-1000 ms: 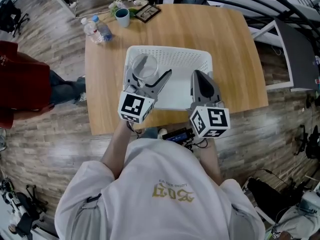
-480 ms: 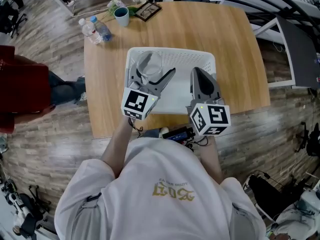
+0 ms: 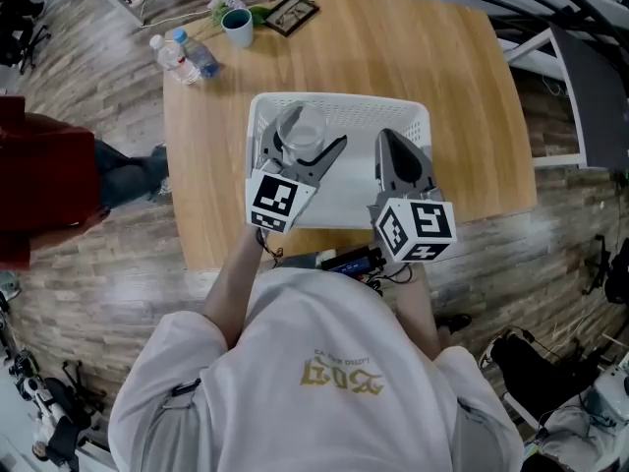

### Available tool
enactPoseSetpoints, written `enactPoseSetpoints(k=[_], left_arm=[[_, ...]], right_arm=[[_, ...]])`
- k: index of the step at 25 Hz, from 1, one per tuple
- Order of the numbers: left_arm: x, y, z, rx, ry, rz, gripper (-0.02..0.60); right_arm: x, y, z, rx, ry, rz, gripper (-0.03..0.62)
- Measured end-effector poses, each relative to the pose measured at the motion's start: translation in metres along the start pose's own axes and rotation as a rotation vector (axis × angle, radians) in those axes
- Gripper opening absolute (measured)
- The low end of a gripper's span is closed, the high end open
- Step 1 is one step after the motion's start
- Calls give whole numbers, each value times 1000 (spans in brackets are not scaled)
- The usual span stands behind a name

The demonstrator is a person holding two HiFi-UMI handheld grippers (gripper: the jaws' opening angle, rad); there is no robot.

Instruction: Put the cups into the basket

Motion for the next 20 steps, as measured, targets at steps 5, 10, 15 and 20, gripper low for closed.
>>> enactPoseSetpoints(k=[5,10,15,20], left_arm=[[0,14,-6,48,24,-38,353],[-7,27,-15,96,73,-48,353],[-12,36,-23,130,107,-56,353],[-14,42,-32,165,135,-81,353]], right_arm=[[0,3,-7,13,-3,-8,11],[-3,7,-15,35,-6,-21,11],[1,13,-26,70,-35,-38,11],[-6,24,-36,98,-40,-62,11]])
Point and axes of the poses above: the fingertips, and each gripper's own axes: z backward along the fingers, x to its left, y out of its underside, the point moved 4 cm from there along z, backward along the fingers
